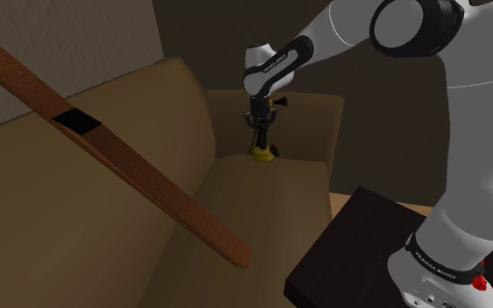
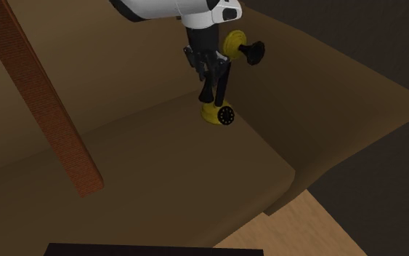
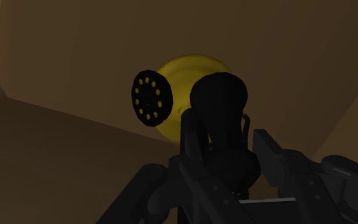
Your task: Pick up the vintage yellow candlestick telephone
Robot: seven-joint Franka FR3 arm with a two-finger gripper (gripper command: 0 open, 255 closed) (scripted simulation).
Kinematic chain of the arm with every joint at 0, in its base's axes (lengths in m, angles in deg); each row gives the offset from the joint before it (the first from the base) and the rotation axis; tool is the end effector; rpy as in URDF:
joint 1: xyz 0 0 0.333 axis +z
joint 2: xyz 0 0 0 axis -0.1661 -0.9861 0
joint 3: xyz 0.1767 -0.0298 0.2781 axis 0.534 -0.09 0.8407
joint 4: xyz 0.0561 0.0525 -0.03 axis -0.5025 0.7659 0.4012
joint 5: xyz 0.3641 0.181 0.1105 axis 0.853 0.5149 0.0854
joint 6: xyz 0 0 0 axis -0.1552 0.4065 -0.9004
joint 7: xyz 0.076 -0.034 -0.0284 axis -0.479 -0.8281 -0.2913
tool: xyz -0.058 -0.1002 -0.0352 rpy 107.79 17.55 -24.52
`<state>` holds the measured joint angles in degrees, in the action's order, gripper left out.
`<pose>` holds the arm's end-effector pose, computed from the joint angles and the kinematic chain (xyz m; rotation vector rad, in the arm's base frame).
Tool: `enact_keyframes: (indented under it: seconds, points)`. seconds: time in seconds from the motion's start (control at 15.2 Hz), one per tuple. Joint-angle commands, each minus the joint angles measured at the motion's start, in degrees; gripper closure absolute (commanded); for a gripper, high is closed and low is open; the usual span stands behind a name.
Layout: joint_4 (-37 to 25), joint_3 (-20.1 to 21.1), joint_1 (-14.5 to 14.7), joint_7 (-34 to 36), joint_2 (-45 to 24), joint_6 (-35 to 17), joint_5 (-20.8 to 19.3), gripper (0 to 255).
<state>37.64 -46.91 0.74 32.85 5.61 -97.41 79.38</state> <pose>0.6918 -0.1039 0.2956 2.8778 -0.9581 0.0939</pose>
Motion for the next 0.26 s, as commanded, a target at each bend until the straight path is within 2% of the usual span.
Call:
enact_keyframes:
  seconds: [0.0, 0.2]
  points:
    - [-0.36, 0.06, 0.0, -0.17, 0.97, 1.26, 0.12, 255]
    - [-0.63, 0.09, -0.01, -0.28, 1.4, 1.96, 0.19, 255]
